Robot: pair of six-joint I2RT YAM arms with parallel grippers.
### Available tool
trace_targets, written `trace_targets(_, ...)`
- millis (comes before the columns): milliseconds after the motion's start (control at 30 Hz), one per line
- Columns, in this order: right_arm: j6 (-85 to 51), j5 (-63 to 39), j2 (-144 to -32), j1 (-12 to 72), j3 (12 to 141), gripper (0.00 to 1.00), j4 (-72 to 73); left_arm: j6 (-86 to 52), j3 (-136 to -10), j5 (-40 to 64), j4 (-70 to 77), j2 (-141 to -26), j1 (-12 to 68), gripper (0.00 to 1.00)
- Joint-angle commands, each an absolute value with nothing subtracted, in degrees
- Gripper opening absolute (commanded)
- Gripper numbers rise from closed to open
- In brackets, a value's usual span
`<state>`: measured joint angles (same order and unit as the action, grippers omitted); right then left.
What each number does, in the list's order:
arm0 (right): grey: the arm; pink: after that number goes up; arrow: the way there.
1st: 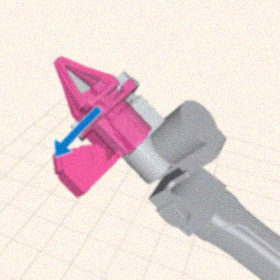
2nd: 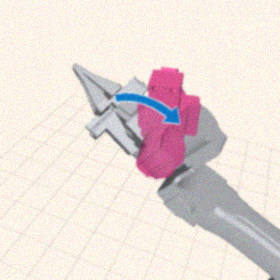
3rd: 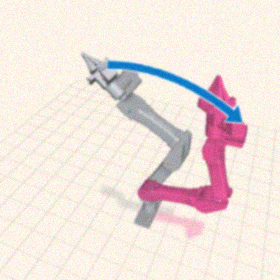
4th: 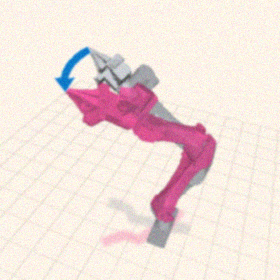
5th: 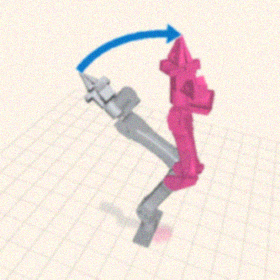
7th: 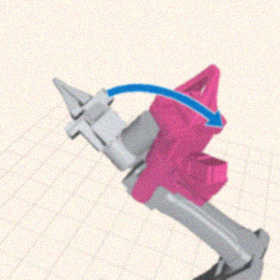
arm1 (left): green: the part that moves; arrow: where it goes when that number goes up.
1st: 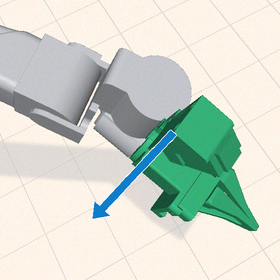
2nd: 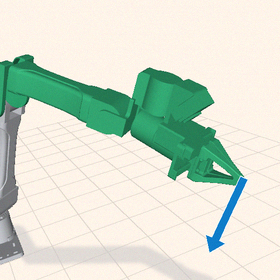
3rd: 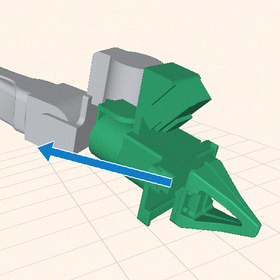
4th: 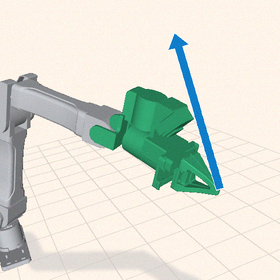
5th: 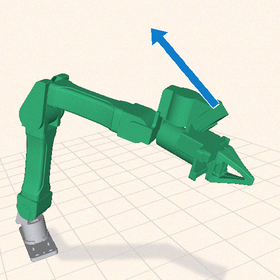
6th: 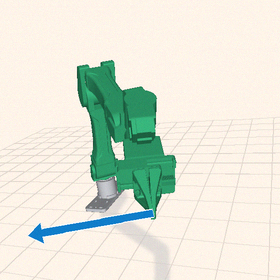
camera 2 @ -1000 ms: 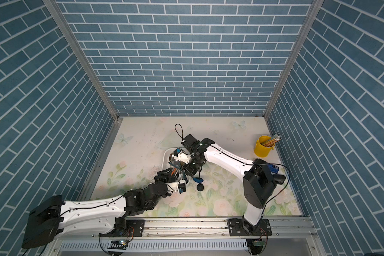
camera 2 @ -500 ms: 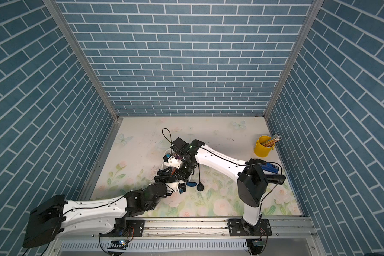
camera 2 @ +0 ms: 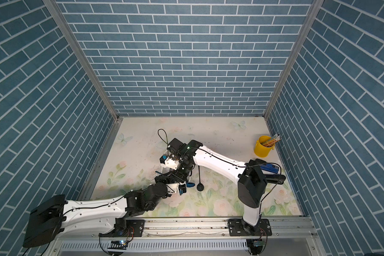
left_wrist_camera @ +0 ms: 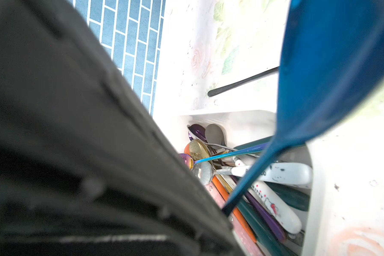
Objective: Put the spoon into the storage box
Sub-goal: Pick up the spoon from the center of the board, then place the spoon in the storage box.
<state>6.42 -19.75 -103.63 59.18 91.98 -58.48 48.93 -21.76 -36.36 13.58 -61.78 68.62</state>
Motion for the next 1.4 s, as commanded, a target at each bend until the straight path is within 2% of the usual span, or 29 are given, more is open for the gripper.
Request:
trace_targets(0, 7.9, -21.2, -103.1, 59.6, 93.2, 0.00, -59.9, 53.8, -22.3, -35.0, 12.4, -62.0, 68.8, 0.29)
trace_targets(333, 8.5, -25.0, -103.4, 59.6, 92.2, 0.00, -57.9, 52.0, -24.3, -36.4, 11.3, -61.4, 68.7, 0.00)
trace_targets(433, 8.5, -25.0, -103.3, 59.6, 91.6, 0.03, -56.8, 50.8, -24.7, -36.4, 10.8, -61.2, 68.7, 0.00)
trace_targets(600, 6.8, -21.5, -103.4, 59.1, 90.9, 0.24, -55.1, 48.6, -25.4, -36.2, 9.3, -60.9, 69.0, 0.00)
trace_targets(733, 4.1, -21.5, -103.5, 58.4, 92.3, 0.32, -51.0, 46.2, -26.3, -37.6, 7.4, -61.4, 71.0, 0.00)
trace_targets(933, 0.8, -19.4, -105.0, 56.6, 95.8, 0.35, -47.5, 42.4, -27.4, -38.5, 3.8, -62.0, 74.0, 0.00)
trace_targets(1100, -3.9, -10.5, -106.2, 53.8, 98.6, 0.36, -44.4, 38.1, -28.3, -38.8, 1.3, -63.2, 75.7, 0.00)
trace_targets(1267, -14.5, -4.7, -105.2, 47.8, 95.6, 0.36, -36.7, 32.5, -29.7, -38.1, -1.1, -64.7, 76.9, 0.00)
trace_targets(1367, -19.4, 2.1, -103.2, 45.3, 92.1, 0.36, -32.9, 28.0, -31.7, -37.2, -3.2, -65.6, 76.9, 0.00)
